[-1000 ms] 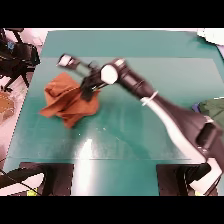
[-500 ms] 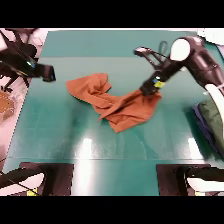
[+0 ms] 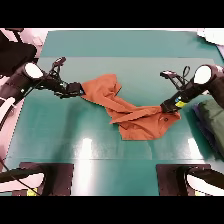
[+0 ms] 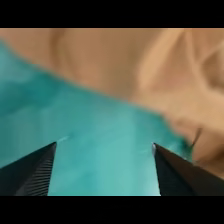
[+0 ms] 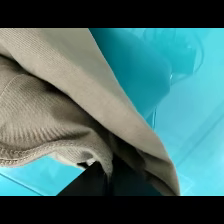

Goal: Fold the shirts.

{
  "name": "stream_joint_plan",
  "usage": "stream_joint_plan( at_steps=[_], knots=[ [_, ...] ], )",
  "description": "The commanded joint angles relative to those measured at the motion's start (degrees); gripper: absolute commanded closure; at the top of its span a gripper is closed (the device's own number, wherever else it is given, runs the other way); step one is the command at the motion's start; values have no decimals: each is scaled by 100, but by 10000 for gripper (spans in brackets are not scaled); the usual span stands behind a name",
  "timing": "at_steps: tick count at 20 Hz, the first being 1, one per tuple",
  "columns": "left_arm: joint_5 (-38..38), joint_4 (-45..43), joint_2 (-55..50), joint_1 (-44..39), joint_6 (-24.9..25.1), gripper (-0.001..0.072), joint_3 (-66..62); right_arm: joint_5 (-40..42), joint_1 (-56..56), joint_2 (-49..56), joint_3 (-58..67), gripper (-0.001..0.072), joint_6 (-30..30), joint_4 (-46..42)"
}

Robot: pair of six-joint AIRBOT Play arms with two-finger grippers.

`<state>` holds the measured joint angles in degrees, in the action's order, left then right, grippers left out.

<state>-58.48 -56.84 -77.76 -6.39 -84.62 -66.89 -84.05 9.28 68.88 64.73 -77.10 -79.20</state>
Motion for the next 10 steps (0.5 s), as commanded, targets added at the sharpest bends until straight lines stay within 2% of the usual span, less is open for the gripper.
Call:
stream_joint_plan(
  at_steps=[1,5,10],
  knots=[
    [776,1150,-474,402,214,-2,144,328,-96,-367,-498,691,361,-4],
    [1305,1764,-1073,1010,214,-2,142,343,-96,-398,-503,690,474,-7],
    [1613,1939,-1460,841,245,-2,131,417,-96,-398,-503,690,474,-7]
  ],
)
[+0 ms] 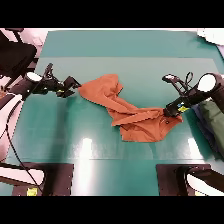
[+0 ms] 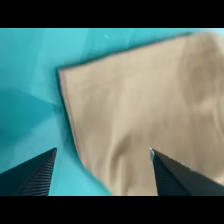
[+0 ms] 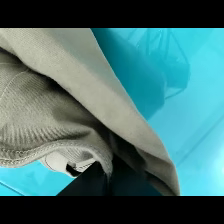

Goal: Fold the shirts.

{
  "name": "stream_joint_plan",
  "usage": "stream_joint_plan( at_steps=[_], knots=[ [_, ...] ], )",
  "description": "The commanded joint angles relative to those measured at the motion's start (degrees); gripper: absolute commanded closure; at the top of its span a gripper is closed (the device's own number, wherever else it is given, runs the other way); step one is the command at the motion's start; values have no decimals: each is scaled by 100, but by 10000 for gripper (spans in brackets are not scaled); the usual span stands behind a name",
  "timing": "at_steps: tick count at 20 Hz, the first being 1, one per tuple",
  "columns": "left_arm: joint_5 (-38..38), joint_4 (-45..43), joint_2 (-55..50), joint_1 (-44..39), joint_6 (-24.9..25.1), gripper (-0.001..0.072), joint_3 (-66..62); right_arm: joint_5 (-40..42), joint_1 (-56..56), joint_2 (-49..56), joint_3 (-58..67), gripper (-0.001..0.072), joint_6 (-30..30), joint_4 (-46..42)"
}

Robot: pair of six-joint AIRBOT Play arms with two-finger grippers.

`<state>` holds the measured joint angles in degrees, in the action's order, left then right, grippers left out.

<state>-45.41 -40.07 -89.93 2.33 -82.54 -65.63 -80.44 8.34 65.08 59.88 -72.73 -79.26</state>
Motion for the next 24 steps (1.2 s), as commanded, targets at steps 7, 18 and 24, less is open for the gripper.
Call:
stream_joint_plan(
  at_steps=[7,18,24],
  knots=[
    [627,935,-595,-195,605,-1,2,55,-2,-17,-17,690,37,4],
    [496,1589,-623,-326,1464,688,-190,101,-2,-15,-17,690,33,17],
    [-658,1318,-299,-319,1932,690,-1550,103,-2,-39,468,691,28,20]
  ],
)
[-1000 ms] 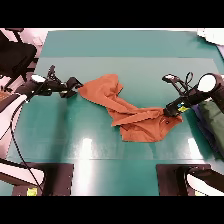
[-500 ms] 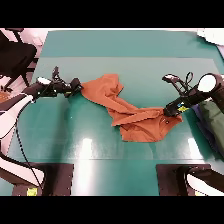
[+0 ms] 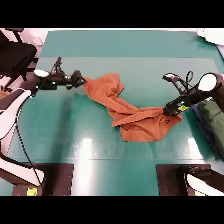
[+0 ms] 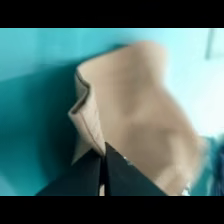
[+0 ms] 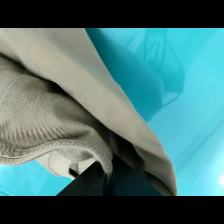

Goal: Fold the shirts.

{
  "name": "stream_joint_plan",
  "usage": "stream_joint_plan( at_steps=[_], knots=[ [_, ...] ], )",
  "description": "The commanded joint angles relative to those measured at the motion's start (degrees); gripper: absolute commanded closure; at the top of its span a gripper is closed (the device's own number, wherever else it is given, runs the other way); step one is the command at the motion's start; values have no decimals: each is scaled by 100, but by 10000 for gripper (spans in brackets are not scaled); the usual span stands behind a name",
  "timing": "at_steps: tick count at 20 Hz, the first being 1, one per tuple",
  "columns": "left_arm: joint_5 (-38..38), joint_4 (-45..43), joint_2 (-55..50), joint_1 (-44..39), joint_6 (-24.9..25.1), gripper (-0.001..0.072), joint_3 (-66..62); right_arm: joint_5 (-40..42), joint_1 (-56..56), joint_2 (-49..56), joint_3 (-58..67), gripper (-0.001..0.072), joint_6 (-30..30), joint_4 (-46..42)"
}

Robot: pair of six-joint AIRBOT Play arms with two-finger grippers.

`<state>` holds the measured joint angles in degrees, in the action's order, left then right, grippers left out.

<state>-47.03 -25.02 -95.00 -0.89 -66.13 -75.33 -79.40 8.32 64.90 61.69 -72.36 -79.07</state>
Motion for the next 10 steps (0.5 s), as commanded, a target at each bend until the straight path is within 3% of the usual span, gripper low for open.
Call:
stream_joint_plan(
  at_steps=[1,10],
  knots=[
    [-424,-483,470,33,315,691,-785,59,0,-74,527,691,-9,0],
    [-201,-901,3359,1217,289,690,-1486,1475,-334,-925,2885,690,-68,-17]
  ],
)
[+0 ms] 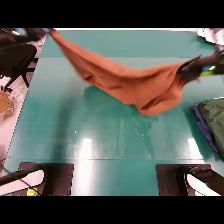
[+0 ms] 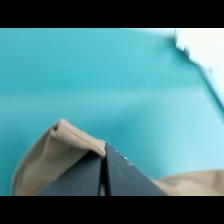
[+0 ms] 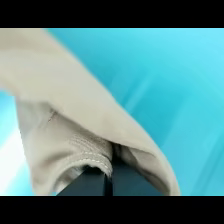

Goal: Fold the shirts.

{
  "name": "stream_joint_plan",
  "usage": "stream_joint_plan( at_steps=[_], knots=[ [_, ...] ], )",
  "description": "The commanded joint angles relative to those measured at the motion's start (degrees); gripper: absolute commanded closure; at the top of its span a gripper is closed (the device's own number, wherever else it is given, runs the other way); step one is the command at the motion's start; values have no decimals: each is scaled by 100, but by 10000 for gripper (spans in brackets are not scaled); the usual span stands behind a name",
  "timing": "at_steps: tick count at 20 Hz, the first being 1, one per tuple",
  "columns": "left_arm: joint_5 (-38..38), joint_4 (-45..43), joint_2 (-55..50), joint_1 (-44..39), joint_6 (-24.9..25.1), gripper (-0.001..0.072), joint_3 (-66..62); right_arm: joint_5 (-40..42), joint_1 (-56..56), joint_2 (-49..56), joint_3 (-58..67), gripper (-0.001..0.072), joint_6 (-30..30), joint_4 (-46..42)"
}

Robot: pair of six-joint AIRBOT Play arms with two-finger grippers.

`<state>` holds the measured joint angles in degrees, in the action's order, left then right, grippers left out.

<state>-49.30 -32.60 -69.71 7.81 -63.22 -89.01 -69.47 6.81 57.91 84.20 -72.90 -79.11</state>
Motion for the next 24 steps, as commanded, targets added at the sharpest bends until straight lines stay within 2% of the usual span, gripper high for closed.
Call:
stream_joint_plan(
  at_steps=[1,5,8,12,16,20,22,24],
  knots=[
    [15,-199,1121,435,-2,690,-118,503,-334,-289,807,690,-13,-9],
    [-245,-1036,2100,555,-291,690,-116,256,-975,-498,1104,690,-11,13],
    [-1425,-1974,2463,555,-787,689,-116,-197,-1054,-522,1016,691,-11,57],
    [-2538,-2828,2785,555,-955,690,-116,-549,-1045,-881,111,691,-63,308],
    [-3891,-2892,3010,551,-1853,689,177,-632,-1045,-1576,-1342,690,-146,455],
    [-5099,-2844,3272,551,-2710,689,1102,-669,-1045,-2343,-2603,690,-472,459],
    [-5556,-2848,3477,551,-2905,689,1650,-715,-1045,-2739,-3082,690,-590,461],
    [-5587,-2739,3818,551,-3254,689,2227,-855,-1045,-3121,-3550,690,-671,461]
  ],
)
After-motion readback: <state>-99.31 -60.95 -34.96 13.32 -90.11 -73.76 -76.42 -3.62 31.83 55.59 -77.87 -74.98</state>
